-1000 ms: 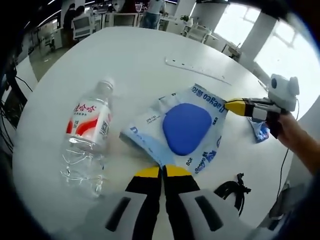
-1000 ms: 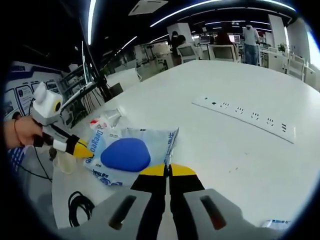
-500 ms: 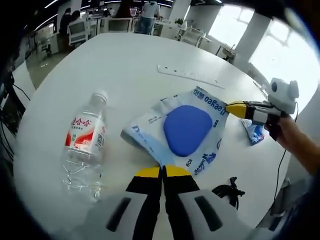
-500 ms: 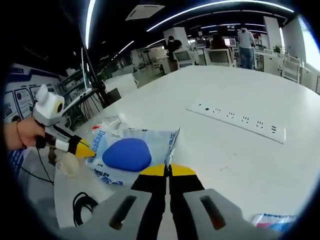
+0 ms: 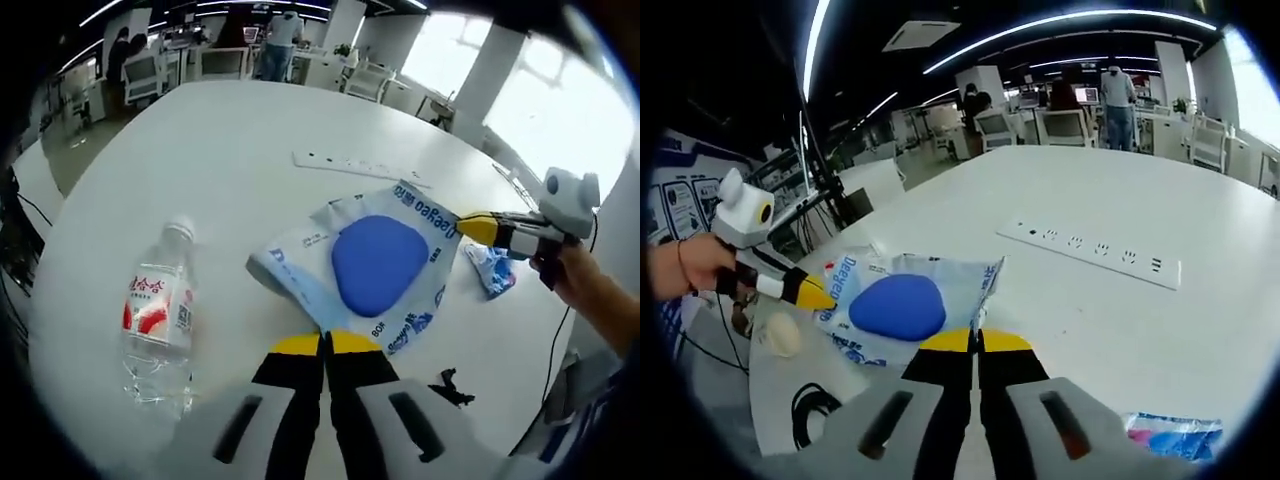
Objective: Arrange the tabletop items into an orderly group along one side of the table until the central work area is clear of visible clutter.
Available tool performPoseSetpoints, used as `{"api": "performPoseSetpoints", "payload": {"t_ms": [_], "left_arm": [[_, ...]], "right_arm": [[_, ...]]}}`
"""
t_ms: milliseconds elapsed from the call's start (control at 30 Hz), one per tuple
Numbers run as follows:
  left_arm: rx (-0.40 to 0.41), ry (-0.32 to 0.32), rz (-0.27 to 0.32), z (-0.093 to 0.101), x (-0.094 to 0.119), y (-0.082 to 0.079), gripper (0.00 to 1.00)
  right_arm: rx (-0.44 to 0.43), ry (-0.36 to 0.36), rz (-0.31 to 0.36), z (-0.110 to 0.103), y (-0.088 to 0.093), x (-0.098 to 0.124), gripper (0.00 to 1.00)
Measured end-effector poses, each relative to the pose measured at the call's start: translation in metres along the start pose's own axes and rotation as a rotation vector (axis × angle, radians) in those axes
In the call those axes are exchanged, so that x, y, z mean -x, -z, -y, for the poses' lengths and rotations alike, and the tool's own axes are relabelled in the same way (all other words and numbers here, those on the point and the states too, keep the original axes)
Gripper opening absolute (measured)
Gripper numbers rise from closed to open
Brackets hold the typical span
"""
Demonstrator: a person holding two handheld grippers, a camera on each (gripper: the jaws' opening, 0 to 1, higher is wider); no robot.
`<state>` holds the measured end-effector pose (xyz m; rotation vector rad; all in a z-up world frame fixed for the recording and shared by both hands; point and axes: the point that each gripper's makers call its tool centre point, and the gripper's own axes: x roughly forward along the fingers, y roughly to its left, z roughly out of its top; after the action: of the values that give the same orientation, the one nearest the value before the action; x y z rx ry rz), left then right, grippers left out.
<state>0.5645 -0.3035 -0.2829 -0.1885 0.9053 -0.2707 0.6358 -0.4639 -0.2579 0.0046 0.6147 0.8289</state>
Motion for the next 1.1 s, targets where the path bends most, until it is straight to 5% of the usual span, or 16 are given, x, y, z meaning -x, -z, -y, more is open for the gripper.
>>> {"api": "performPoseSetpoints", "payload": {"t_ms": [1100], "left_arm": [[-0.141,0.102,0.025,0.047,-0.014,-0.035,0.00]], "right_arm": [[-0.055,0.137,0.090,0.024,0.000,0.065,0.00]]}}
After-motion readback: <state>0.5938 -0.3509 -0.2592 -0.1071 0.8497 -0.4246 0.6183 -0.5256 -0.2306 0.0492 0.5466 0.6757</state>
